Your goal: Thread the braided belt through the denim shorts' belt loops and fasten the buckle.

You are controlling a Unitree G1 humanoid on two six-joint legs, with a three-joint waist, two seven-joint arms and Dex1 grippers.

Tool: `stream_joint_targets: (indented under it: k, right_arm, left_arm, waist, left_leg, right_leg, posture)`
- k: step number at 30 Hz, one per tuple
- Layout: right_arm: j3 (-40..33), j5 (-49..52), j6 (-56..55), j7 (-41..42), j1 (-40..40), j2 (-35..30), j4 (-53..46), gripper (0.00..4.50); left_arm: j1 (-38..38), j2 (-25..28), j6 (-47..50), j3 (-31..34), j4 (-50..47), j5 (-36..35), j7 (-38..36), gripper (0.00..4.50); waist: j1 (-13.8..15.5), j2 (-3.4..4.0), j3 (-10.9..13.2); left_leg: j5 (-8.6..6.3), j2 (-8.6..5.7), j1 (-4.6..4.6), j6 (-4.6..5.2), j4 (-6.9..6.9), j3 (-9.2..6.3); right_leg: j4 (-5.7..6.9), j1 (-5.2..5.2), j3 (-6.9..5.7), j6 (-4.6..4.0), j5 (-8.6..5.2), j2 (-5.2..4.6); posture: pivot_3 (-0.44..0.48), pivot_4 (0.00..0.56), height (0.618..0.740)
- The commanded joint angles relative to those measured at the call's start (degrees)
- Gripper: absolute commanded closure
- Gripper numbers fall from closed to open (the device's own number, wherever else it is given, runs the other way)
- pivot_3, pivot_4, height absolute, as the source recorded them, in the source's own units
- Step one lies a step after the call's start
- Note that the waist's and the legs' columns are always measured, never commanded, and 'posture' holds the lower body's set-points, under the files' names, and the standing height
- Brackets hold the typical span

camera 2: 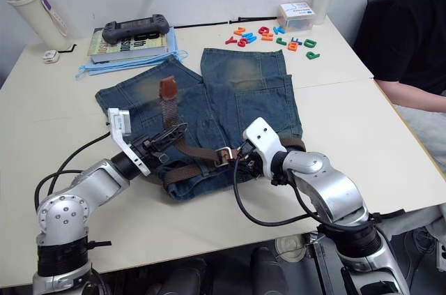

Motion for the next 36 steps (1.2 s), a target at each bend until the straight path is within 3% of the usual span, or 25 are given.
stream_joint_targets:
  k: [1,3,4,36]
  right_arm:
    - [-1.1,-0.1,-1.8,-0.1,-0.6,-0.2,-0.7,3.44]
    - [-1.0,-0.1,-2.2,-0.1,-0.6,-0.2,-0.7,4.39]
    - [-1.0,-0.1,-2.3,-0.1,-0.6,-0.1,-0.7,4.47]
    - [1.5,0.3,-0.7,-2.7,-1.0,1.8,-4.5,4.47]
  left_arm:
    - [-0.5,-0.1,-0.8,0.2,-2.7,-1.6,0.0,4.50]
    - [-0.4,0.0,-0.8,0.2,-2.7,-1.6,0.0,4.50]
    - [-0.4,0.1,-0.8,0.2,-2.7,-1.6,-0.1,4.50]
    - [-0.3,1.1,-1.0,0.5,-1.1,-0.8,-2.1,4.50]
  waist:
    - [0.0,0.00,0.0]
    - [0.0,0.00,0.0]
    - [0.0,0.00,0.0]
    - [0.0,0.00,0.0]
  left_leg:
    - [0.00,0.00,0.00,0.00,0.00,0.00]
    - [0.00,0.00,0.00,0.00,0.00,0.00]
    - [0.00,0.00,0.00,0.00,0.00,0.00]
    - [0.00,0.00,0.00,0.00,-0.02,-0.01]
  right_leg:
    - [0.00,0.00,0.00,0.00,0.00,0.00]
    - [0.00,0.00,0.00,0.00,0.00,0.00]
    - [0.00,0.00,0.00,0.00,0.00,0.00]
    - [-0.02,0.00,0.00,0.00,0.00,0.00]
  posture:
    - [0.000,0.150,0.738]
    - [0.000,0.150,0.738]
    - [0.000,0.150,0.738]
    - [0.000,0.150,0.738]
